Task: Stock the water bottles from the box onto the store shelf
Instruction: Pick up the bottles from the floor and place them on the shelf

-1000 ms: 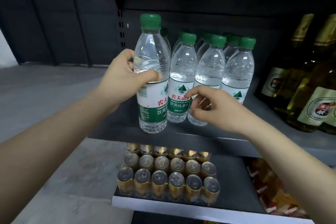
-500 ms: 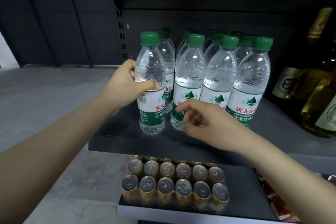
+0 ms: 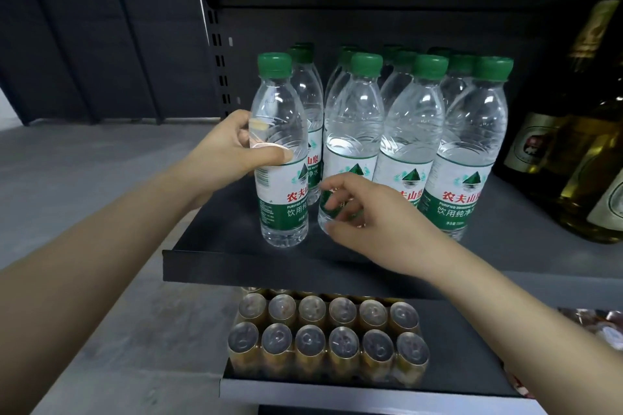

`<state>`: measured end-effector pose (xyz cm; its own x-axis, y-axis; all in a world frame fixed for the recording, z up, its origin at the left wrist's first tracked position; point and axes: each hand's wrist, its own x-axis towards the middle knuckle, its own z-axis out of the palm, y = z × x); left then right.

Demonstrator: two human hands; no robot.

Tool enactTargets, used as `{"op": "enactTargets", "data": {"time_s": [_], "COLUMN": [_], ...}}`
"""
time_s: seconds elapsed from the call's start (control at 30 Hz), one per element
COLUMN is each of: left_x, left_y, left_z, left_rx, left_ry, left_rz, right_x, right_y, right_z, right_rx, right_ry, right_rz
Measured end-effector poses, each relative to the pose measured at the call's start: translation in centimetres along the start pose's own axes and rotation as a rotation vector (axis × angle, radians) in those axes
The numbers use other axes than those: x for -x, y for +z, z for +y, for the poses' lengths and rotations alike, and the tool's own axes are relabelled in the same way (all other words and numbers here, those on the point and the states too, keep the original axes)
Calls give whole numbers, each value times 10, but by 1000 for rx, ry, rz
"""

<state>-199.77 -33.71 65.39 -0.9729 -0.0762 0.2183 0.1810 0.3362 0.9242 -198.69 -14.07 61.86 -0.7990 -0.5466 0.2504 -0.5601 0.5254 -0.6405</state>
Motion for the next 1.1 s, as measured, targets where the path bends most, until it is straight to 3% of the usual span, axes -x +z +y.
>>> {"op": "enactTargets", "data": {"time_s": [0.4,1.1], "left_x": [33,31], "left_y": [-11,-16], "left_z": [-24,-23], "left_rx": [-273,-170], "left_ry": [-75,-143], "left_rz": [-15,-138], "right_x": [-17,-9], "right_y": [9,19], "right_z": [-9,-10], "right_rx": [-29,-79], "right_ry": [20,-20], "right_rz": [-18,-30]}}
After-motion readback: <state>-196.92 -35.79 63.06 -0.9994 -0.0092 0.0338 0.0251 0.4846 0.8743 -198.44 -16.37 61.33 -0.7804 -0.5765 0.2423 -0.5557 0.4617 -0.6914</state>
